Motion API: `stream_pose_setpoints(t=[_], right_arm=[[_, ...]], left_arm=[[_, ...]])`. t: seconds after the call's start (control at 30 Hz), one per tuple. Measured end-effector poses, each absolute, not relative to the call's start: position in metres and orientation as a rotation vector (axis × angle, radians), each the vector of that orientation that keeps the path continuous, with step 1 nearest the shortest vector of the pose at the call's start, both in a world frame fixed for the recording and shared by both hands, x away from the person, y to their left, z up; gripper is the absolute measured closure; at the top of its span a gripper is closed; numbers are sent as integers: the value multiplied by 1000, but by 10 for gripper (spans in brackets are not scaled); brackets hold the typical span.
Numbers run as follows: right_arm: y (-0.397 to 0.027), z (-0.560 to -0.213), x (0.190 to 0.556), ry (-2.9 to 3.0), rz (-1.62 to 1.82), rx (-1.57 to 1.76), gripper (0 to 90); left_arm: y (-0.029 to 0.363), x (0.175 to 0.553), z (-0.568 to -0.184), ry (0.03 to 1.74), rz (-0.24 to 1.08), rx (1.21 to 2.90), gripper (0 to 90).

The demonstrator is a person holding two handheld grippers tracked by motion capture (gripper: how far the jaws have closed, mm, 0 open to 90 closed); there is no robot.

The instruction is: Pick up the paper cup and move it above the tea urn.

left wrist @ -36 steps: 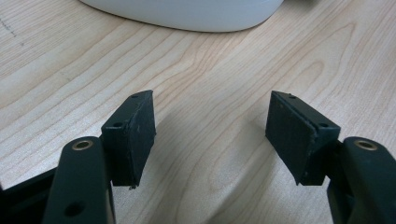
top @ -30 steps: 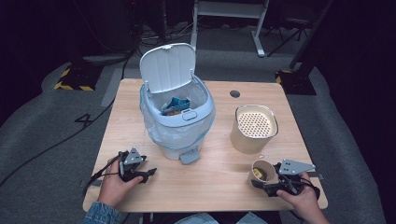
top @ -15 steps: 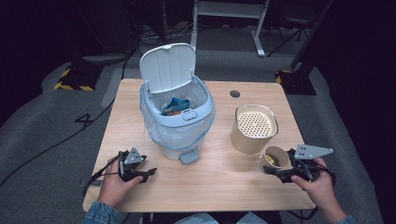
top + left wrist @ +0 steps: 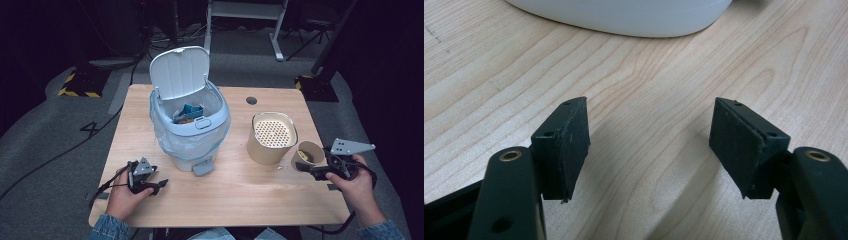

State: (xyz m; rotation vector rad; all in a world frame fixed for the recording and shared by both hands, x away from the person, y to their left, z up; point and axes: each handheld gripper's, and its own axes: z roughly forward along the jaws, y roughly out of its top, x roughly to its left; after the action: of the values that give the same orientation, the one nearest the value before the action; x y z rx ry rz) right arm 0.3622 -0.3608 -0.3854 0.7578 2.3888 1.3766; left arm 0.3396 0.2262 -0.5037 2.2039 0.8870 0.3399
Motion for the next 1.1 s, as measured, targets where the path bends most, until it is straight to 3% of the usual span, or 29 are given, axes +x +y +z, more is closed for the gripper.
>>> stream_pose_setpoints(t=[0.73, 1.1], right_arm=[[-382, -339, 403, 2332, 1339, 778, 300], [-372, -326, 430, 2325, 1295, 779, 300]], left_arm=[[224, 343, -504, 890, 341, 2201, 326], [224, 343, -504, 890, 340, 2201, 326]])
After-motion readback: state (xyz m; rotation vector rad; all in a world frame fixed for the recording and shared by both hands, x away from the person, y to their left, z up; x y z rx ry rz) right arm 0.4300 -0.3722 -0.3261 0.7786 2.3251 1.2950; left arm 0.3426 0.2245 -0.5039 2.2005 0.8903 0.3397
